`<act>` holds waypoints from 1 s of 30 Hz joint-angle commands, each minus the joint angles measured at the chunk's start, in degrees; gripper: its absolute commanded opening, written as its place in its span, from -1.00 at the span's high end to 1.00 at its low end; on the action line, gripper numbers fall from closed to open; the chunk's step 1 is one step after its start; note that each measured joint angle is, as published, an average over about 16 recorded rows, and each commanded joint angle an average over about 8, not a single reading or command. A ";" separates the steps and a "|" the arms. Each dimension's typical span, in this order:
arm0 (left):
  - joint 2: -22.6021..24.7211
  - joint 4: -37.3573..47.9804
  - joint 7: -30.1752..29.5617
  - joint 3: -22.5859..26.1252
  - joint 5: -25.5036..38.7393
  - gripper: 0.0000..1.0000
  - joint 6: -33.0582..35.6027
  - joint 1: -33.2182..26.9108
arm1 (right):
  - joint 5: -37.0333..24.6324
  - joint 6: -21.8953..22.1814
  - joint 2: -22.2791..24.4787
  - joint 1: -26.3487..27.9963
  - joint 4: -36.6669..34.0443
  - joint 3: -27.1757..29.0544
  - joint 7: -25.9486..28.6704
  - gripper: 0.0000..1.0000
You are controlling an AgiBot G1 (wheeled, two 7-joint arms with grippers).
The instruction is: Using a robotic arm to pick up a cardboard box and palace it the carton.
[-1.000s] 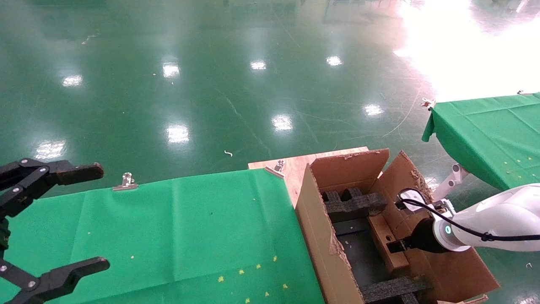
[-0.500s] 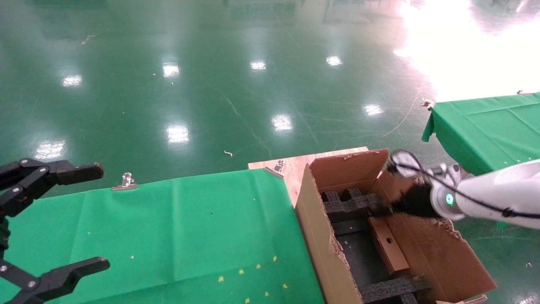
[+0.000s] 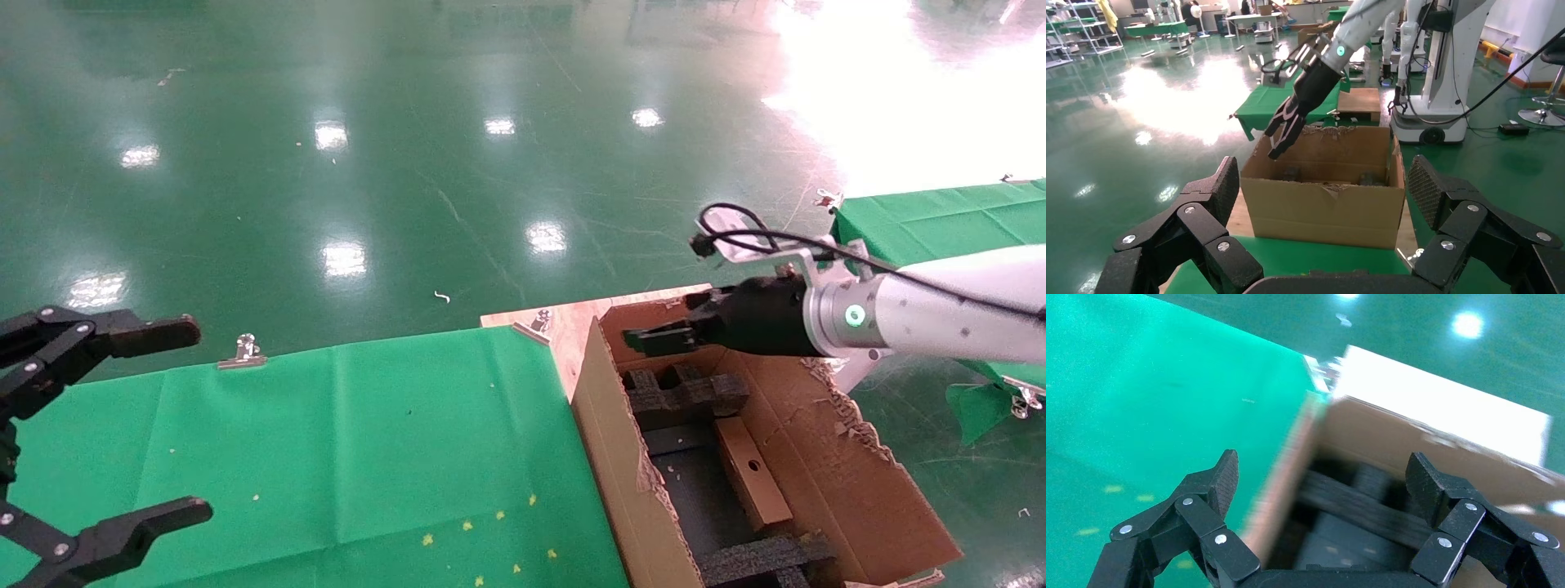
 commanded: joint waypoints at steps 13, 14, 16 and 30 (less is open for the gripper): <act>-0.01 0.01 0.01 0.00 -0.02 -1.00 -0.01 0.00 | 7.54 -4.65 0.27 -0.22 0.04 4.61 -7.33 -1.00; -0.01 0.01 0.01 0.00 -0.02 -1.00 -0.01 0.00 | 7.72 -5.10 0.17 -0.79 -0.01 5.48 -7.86 -1.00; -0.01 0.02 0.01 0.00 -0.02 -1.00 -0.01 0.00 | 8.73 -6.60 -0.02 -2.25 -0.10 8.08 -9.61 -1.00; -0.02 0.03 0.02 0.02 -0.03 -1.00 -0.01 -0.01 | 15.20 -18.80 -2.04 -15.87 -1.25 30.44 -24.08 -1.00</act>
